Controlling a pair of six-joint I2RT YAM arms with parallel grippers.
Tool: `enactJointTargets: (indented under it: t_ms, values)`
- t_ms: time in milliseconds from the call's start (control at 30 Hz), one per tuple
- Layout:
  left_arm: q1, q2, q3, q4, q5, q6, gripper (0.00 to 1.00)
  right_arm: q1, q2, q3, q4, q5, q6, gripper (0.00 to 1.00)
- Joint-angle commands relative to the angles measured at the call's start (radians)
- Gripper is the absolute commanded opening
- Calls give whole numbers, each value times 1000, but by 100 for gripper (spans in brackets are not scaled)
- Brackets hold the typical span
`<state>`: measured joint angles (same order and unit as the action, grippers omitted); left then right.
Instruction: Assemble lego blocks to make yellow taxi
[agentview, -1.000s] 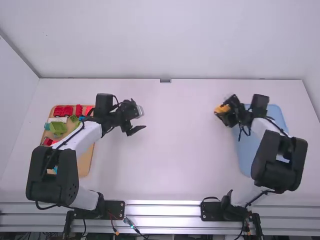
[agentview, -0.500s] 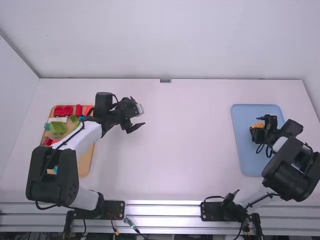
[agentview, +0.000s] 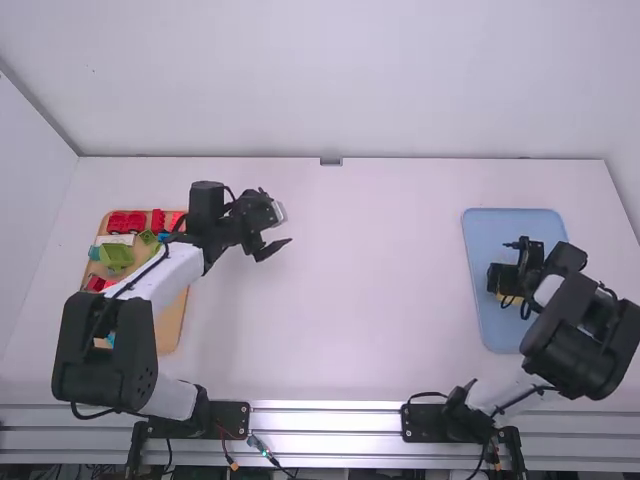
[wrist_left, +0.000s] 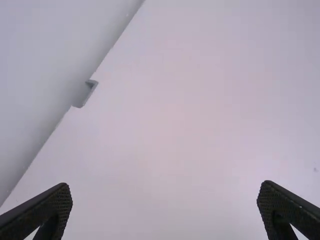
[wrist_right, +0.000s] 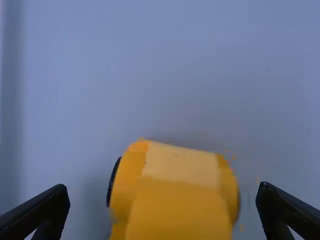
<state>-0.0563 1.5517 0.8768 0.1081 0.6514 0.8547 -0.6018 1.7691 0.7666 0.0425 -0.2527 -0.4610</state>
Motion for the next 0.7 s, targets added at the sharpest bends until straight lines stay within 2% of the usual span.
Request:
enactJointTargets:
  t_ms: [0,133,200,233,300,333,433,667]
  values:
    - [-2,-31,-1,50,-20,-190,99,42,-74,69,-62,110,71,99]
    - [-14,-82,-1,92,-225,-406,99,134,-172,152,-211,166,98,99]
    - [-41,-138,-1,64,-360,-470,99,200,-260,184,-280,172,98,99]
    - [-45,-147,-1,59,-375,-476,99,210,-274,188,-288,172,98,99]
    - [-80,-238,-1,2,-477,-512,99,285,-370,205,-321,172,98,99]
    - [-82,-245,-1,-2,-483,-515,99,290,-376,206,-322,172,98,99]
    - [-116,-356,-1,-58,-567,-567,99,396,-500,203,-347,172,97,99]
    - [-112,-592,-1,-136,-562,-721,99,615,-734,203,-364,172,87,99]
